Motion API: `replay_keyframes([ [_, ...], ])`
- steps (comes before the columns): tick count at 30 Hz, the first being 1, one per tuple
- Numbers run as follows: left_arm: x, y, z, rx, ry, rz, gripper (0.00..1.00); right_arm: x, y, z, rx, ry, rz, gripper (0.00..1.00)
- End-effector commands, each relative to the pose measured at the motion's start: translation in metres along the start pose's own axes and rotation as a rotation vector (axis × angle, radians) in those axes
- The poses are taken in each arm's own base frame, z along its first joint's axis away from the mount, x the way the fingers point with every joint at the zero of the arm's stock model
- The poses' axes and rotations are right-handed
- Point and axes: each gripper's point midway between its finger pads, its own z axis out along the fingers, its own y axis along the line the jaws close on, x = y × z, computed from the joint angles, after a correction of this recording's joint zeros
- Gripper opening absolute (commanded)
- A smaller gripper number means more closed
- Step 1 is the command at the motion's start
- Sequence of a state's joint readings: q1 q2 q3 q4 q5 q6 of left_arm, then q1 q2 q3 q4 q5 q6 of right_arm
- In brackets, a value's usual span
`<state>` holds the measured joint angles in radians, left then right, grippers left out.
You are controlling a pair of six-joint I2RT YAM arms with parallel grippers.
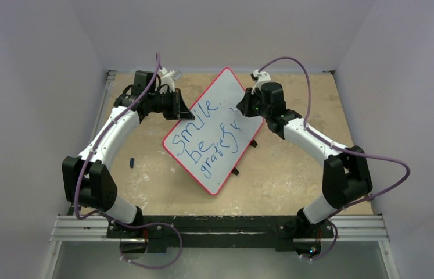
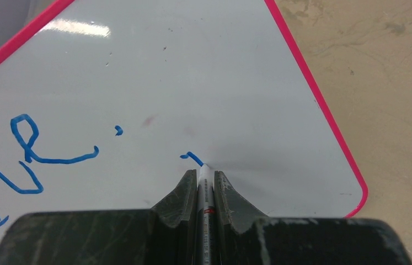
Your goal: Write a sentence on the whiteboard
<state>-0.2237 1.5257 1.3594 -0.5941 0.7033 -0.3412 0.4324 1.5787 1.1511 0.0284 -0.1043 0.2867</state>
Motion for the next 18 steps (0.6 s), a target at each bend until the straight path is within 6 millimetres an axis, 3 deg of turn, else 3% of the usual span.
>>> replay_keyframes([
  [1,-0.025,-0.017,-0.015,0.023,-0.102,0.122,0.0,0.005,0.005,-0.007,-0.028,-0.003,-0.007,0.0],
  [18,-0.025,-0.018,-0.015,0.027,-0.104,0.123,0.0,0.053,-0.011,-0.019,0.008,0.065,-0.003,0.0],
])
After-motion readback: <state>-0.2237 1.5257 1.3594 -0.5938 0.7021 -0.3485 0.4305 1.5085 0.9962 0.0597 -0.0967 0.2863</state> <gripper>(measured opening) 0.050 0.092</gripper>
